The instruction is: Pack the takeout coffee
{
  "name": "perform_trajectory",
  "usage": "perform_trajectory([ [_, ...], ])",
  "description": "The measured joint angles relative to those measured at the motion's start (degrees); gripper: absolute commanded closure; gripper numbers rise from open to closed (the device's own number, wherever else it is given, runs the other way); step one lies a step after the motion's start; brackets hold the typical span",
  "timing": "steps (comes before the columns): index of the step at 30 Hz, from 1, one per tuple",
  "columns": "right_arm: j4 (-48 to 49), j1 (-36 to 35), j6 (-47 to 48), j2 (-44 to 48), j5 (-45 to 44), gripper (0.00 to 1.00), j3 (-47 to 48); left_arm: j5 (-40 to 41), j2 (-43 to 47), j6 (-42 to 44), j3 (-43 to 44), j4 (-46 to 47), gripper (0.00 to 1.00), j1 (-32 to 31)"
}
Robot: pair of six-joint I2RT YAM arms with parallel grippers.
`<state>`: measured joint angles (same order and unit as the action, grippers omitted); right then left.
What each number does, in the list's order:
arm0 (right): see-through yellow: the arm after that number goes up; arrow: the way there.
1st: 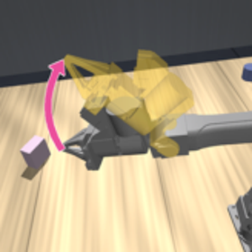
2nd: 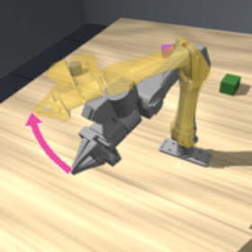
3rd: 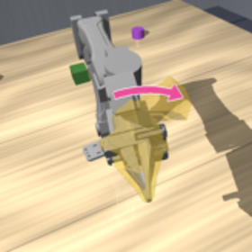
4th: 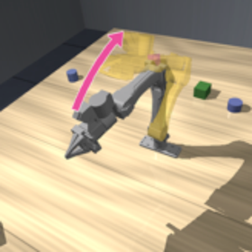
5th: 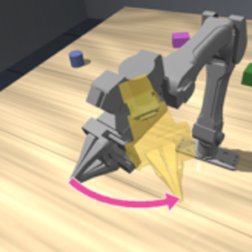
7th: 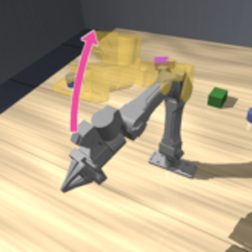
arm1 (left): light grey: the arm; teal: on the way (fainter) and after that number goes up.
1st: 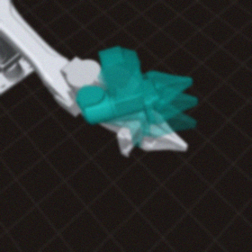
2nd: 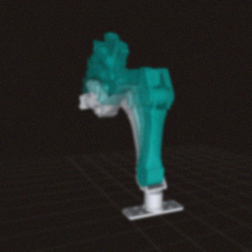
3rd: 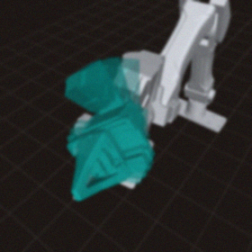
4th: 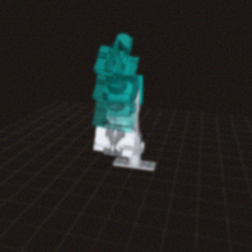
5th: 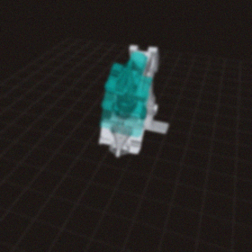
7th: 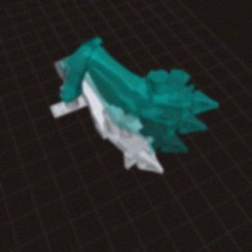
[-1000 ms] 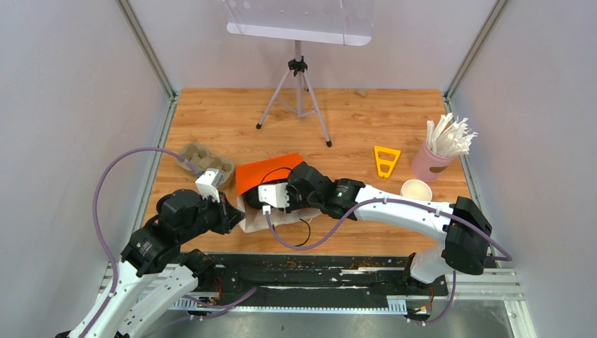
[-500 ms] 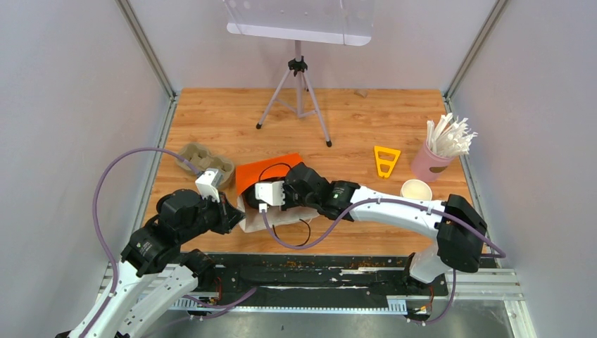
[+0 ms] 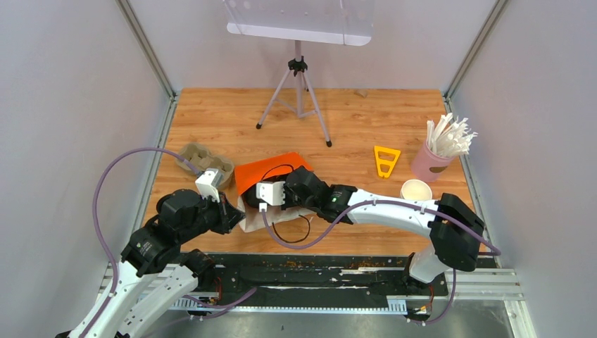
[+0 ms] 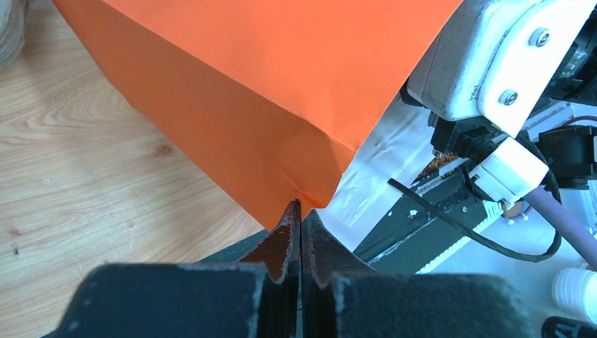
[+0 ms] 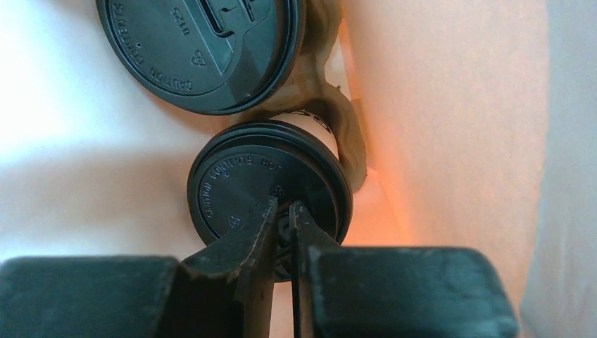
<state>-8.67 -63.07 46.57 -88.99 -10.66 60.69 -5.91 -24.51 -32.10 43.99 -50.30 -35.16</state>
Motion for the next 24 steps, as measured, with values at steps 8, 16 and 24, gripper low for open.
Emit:
perform_trajectory([
  [8, 1.73, 0.00, -0.02, -0.81, -0.90, 0.87, -0.28, 0.00, 0.00, 0.02, 0.00, 0.02, 1.00, 0.00],
  [16, 2.32, 0.00, -0.15, -1.07, -1.27, 0.87, -0.79, -0.02, 0.00, 0.02, 0.00, 0.02, 1.00, 0.00],
  [24, 1.68, 0.00, -0.92, -0.81, -1.27, 0.86, -0.74, 0.00, 0.00, -0.04, 0.00, 0.04, 1.00, 0.00],
])
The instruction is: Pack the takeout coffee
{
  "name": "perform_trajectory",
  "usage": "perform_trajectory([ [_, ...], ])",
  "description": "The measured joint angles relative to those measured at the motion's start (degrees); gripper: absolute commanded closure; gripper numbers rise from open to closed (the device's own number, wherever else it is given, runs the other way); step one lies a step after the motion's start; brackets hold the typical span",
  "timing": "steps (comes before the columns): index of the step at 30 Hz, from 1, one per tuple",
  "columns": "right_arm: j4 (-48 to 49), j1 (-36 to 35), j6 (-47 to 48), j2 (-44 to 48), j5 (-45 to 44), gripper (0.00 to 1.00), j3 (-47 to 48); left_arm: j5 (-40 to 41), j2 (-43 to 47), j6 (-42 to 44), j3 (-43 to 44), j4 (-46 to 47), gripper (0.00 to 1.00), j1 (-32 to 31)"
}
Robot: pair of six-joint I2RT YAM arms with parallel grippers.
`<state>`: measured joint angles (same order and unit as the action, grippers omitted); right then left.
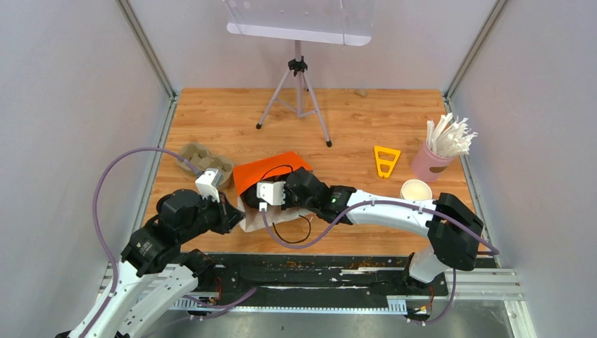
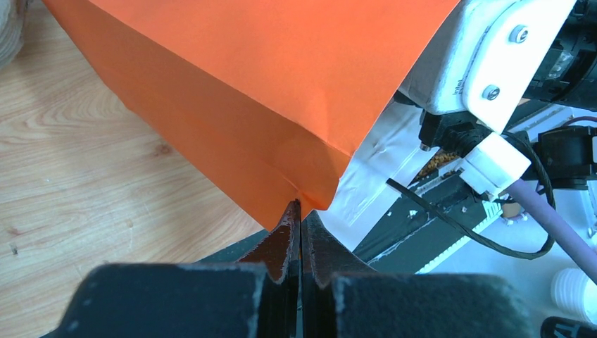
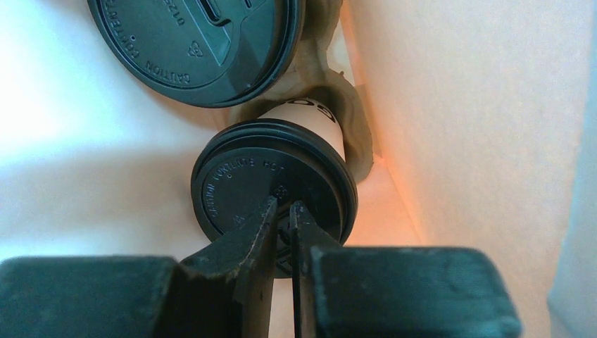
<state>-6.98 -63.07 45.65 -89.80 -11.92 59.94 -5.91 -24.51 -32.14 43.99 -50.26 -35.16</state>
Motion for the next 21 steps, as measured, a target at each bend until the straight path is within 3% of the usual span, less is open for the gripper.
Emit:
perform_trajectory([
  [21, -15.04, 0.15, -5.97, 11.39, 7.04, 0.81, 5.27, -0.85, -3.15, -3.67, 2.56, 0.33, 1.00, 0.00],
])
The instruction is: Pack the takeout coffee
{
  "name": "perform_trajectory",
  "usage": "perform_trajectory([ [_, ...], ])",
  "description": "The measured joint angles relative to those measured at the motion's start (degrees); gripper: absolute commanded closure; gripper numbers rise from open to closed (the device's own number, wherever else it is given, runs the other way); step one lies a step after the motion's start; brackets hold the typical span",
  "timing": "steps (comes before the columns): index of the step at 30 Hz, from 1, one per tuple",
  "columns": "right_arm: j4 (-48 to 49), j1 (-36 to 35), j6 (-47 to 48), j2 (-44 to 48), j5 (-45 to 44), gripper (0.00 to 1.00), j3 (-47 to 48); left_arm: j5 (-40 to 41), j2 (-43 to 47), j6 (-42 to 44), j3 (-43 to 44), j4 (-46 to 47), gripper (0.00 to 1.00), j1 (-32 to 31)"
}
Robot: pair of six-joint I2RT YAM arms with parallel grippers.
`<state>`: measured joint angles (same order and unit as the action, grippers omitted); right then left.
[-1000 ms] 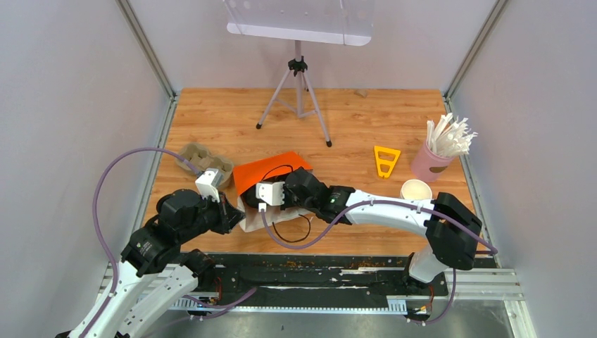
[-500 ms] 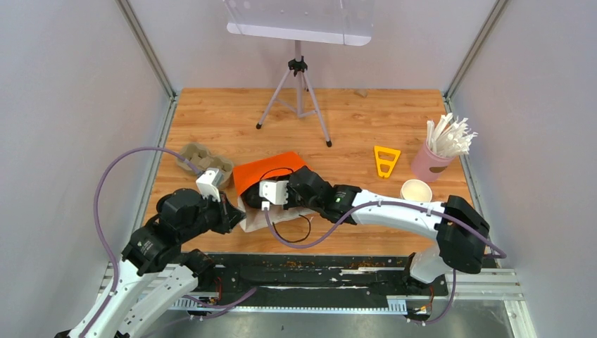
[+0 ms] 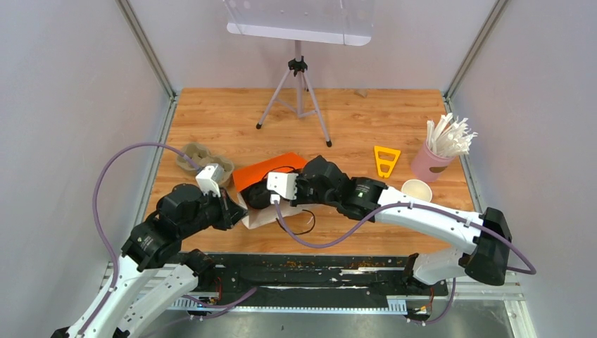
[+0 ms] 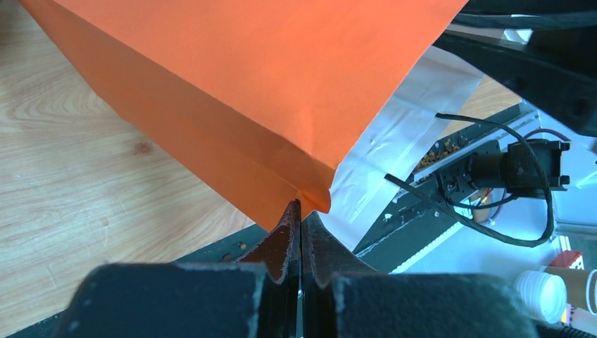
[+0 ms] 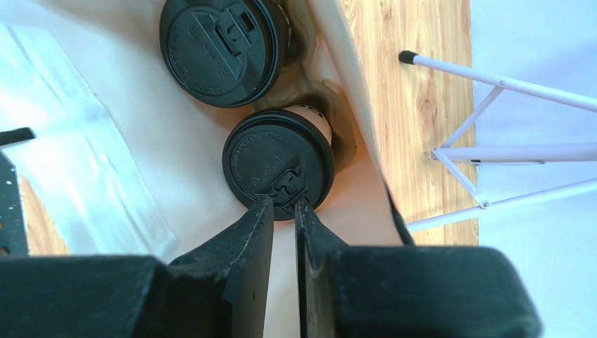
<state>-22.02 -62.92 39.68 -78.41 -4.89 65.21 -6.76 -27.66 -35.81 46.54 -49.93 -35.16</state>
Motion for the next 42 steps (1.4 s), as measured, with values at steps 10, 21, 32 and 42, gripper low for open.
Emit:
perform_trajectory([
  [10, -9.01, 0.07, -2.84, 4.37, 5.33, 0.76, 4.79, -0.37, -1.44, -3.65, 1.03, 0.07, 1.00, 0.00],
  [21, -12.98, 0.20, -6.38, 9.66, 9.53, 0.73, 9.44, 1.31, -4.17, -6.64, 5.29, -2.71, 1.00, 0.00],
  [32, -10.99, 4.24, -12.59, 12.02, 5.81, 0.56, 9.60, 2.45, -6.19, -9.31, 7.34, -5.95, 1.00, 0.00],
  [42, -8.98, 9.16, -21.68, 12.68, 0.83, 0.50, 9.49, 3.65, -8.85, -11.39, 11.21, -8.96, 1.00, 0.00],
])
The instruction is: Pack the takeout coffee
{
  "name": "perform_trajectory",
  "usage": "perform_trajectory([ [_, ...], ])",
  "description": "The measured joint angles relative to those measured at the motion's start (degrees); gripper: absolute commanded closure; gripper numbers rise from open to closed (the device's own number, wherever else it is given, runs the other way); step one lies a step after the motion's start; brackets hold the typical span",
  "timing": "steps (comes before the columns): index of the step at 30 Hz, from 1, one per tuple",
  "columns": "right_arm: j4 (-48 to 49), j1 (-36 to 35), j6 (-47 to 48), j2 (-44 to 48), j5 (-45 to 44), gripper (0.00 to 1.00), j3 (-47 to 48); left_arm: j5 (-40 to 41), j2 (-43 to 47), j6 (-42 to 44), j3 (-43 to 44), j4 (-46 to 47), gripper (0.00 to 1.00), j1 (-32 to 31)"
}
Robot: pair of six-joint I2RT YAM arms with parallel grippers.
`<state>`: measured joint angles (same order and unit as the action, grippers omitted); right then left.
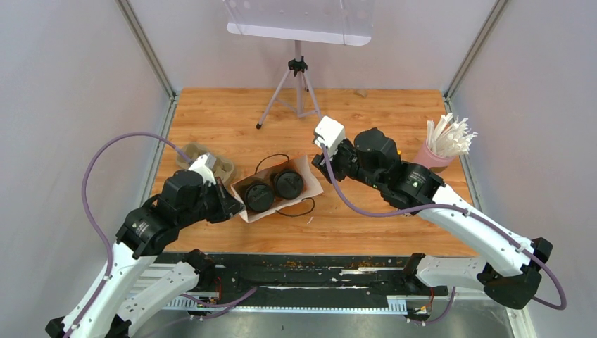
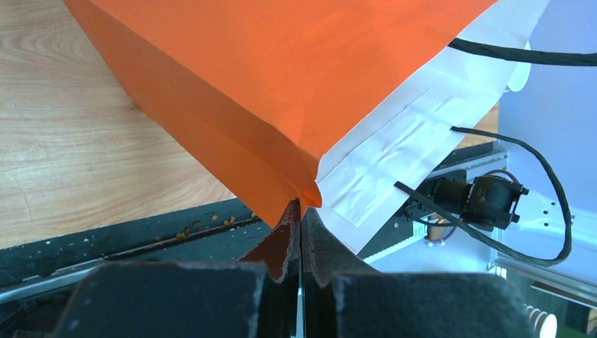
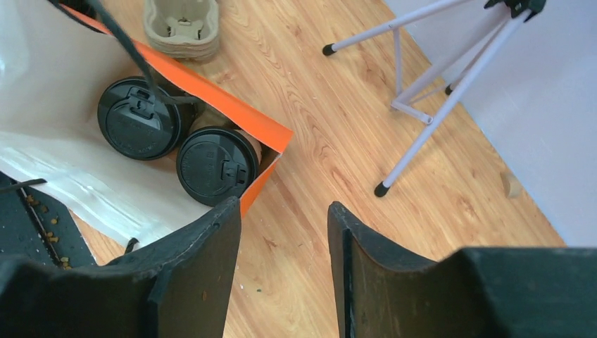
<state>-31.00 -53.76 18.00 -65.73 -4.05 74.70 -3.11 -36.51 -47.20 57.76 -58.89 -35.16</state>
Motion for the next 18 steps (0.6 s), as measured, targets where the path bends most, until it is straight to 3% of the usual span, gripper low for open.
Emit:
perform_trajectory([
  [18, -0.02, 2.67, -6.40, 0.00, -0.44, 0.47, -1.11, 0.39, -2.12, -8.98, 1.07, -1.07, 1.00, 0.00],
])
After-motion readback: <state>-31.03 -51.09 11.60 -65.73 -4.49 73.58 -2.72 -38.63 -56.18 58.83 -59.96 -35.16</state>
